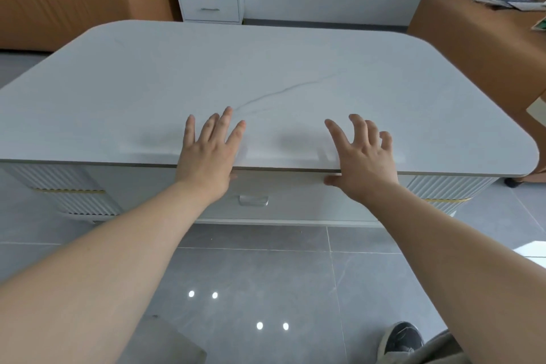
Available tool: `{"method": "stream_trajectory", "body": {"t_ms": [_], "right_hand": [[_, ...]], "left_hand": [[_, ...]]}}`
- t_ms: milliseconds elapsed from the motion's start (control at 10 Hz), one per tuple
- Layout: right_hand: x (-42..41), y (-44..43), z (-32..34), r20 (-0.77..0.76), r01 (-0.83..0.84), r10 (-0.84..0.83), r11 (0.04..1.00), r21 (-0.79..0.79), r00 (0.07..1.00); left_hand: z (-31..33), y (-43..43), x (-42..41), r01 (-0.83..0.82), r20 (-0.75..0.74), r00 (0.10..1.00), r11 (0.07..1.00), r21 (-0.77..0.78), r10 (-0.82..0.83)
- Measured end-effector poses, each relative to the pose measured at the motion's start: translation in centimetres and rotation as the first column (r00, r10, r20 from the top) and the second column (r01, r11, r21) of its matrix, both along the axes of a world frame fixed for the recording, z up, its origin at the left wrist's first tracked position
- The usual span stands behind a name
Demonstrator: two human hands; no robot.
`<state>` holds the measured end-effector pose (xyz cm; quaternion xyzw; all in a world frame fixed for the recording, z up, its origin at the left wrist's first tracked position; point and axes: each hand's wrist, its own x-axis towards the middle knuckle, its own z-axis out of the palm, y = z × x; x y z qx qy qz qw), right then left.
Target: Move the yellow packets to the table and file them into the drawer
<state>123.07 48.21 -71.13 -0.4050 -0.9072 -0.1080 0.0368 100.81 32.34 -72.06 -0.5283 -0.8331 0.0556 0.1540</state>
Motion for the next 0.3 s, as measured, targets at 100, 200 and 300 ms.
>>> {"method": "stream_trajectory", "body": {"t_ms": [100, 200, 300], "right_hand": [[-0.1, -0.2, 0.4, 0.011, 0.003, -0.003, 0.999, -0.05, 1.0], [0.1, 0.1, 2.7, 0.1, 0.007, 0.022, 0.959, -0.282, 0.995], [1.5, 0.4, 7.8, 0.074, 0.006, 0.031, 0.889, -0.458, 0.997]], "left_hand": [[0.3, 0.1, 0.7, -0.012, 0.034, 0.999, 1.0, -0.021, 0.013], [1.5, -0.2, 3.1, -0.017, 0.095, 0.995, 0.995, -0.098, 0.027], [2.3, -2.4, 8.3, 0.172, 0.21, 0.97, 0.951, -0.256, -0.119]]}}
